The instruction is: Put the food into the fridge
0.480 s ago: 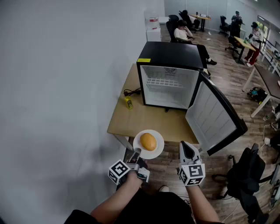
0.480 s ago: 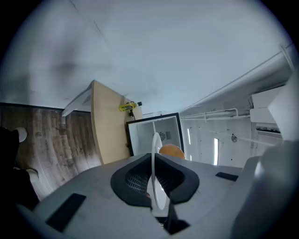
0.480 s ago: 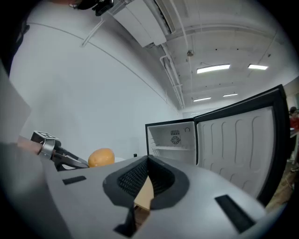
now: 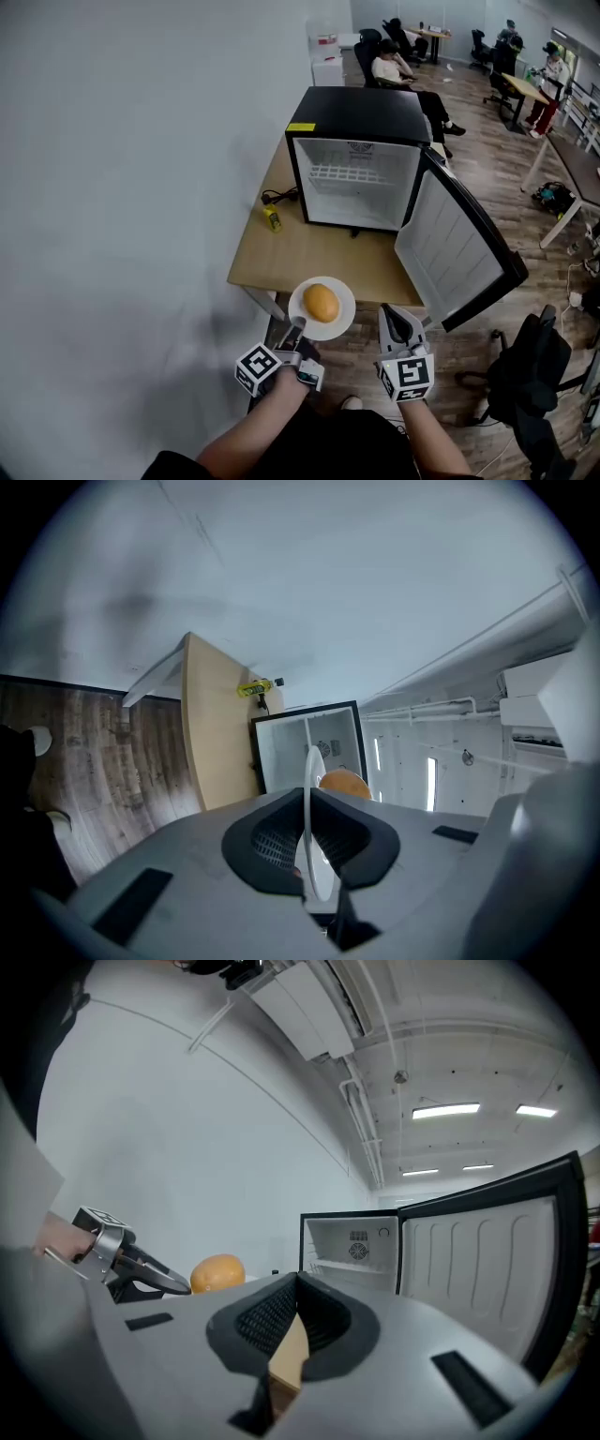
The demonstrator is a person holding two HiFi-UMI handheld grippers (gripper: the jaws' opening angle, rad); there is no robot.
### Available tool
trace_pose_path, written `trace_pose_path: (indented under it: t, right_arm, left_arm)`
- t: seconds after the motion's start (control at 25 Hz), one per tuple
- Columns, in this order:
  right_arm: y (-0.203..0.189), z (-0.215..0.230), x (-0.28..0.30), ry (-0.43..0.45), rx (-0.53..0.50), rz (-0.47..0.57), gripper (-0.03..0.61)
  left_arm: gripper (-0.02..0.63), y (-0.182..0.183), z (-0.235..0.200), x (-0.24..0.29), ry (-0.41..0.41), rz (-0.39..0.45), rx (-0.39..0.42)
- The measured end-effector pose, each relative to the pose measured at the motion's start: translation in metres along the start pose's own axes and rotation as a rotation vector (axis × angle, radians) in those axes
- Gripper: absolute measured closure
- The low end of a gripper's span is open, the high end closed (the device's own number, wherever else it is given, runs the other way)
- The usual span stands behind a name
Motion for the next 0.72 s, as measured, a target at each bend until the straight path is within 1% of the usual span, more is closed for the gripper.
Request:
trace_pose_path:
  t: [0.2,0.32,0.52,0.72]
  right_arm:
    - [-0.007,0.008,-0.001,0.022,0.037,0.011,0.518]
    - [-0.011,0.012,-0.004,0.033,0.042,0.007,0.518]
    - [-0.019,0.025,0.001,0.031,0.063,-0.001,0.518]
    - [-0.022,0.041,0.011,0.021,0.071,-0.006,0.518]
  left_arm:
    - [0.591,-0.008,0.002,0.004,-0.005,0.012,-0.004]
    - [0.591,-0.012,0.001,0.005,-0.001,0.018,-0.005]
    - [0.591,-0.014,0.002,0.018,0.013,0.024,-0.013]
    - [0.591,-0.011,0.011,0.035,0.001,0.014,-0.013]
Point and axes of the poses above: the fingertips, and each gripper's own axes: x forward along the fingers, z to its right, y out of its top, the point moved 5 cm from there along -x, backward along the fingers, and after that the axes turned 13 degrees about y, right-handed, at the moved point
